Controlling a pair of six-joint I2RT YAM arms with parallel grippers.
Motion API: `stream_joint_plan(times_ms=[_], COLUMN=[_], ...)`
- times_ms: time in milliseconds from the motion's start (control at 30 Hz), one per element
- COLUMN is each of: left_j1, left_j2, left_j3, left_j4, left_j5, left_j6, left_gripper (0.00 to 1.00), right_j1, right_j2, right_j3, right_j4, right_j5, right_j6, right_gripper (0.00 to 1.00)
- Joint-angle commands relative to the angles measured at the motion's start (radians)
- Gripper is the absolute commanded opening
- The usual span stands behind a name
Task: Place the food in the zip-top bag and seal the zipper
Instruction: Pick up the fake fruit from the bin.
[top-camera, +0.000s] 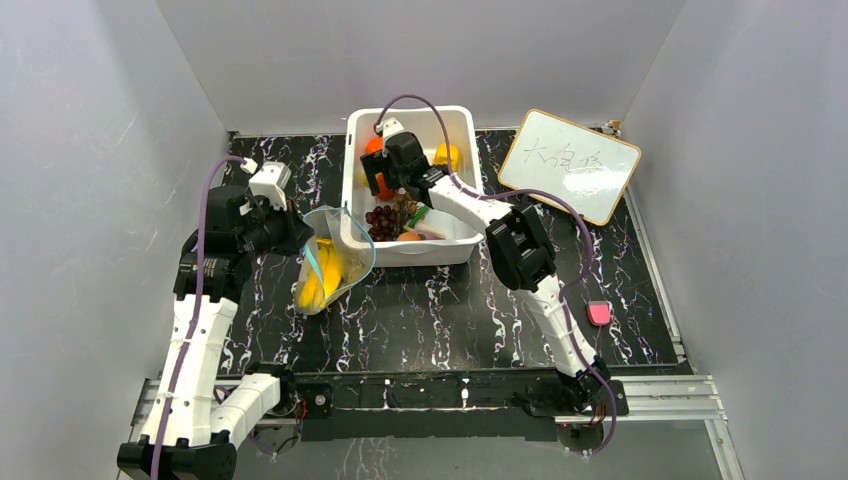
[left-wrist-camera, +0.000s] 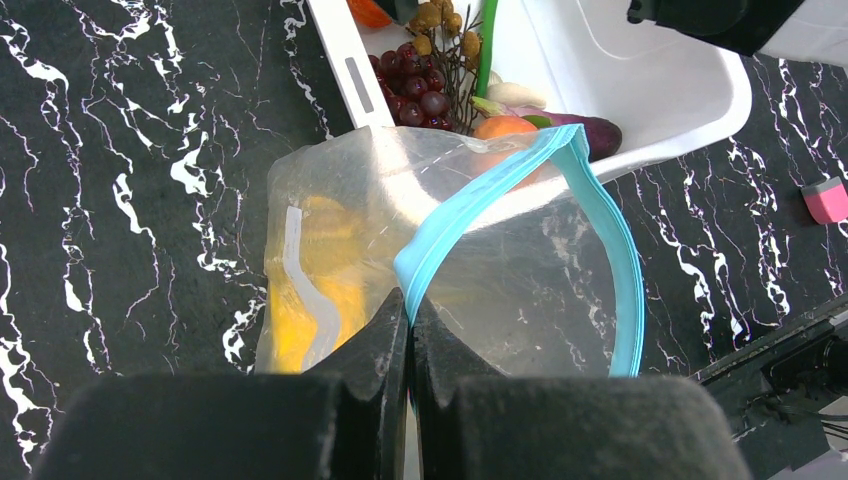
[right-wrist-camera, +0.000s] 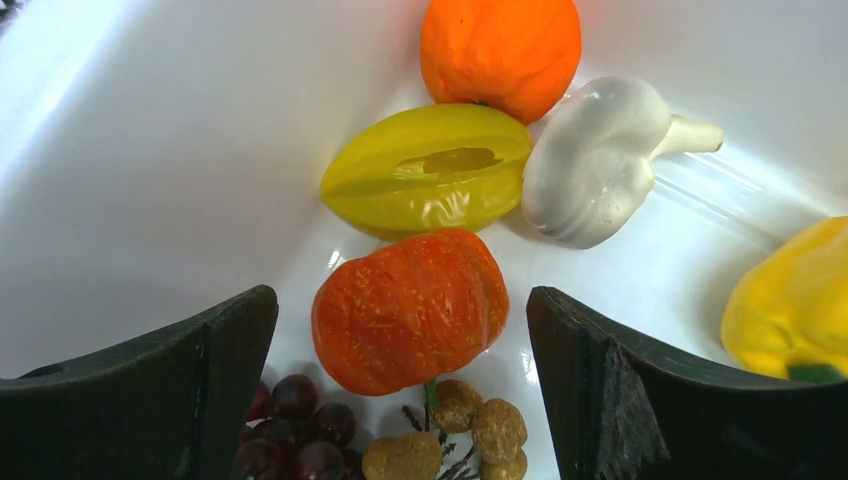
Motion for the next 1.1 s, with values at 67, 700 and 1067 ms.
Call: stream_joint_plan(times_ms=[67,700,1067], left_j1=[-0.006,-0.006,-0.006], left_j2=[-0.009,0.005,0.018], left_j3=[-0.001,0.017,0.008], left_j4=[0.018,0.022,0.058], left_j5=[0.019,0.027,0.042], left_j6=[-0.002,-0.029,-0.098], left_gripper=[0.00,0.00,0.00], right_j1=[-0.007,-0.015,-0.015], right_j2=[0.057,-0.109,-0.339], right_j3=[0.065,-0.094,-0.249], right_j4=[0.051,0.088,0.018], right_j5=[-0.011,-0.015,-0.033], right_j6=[0.014,-0.015,0.071], right_gripper=[0.95,0.59,0.57])
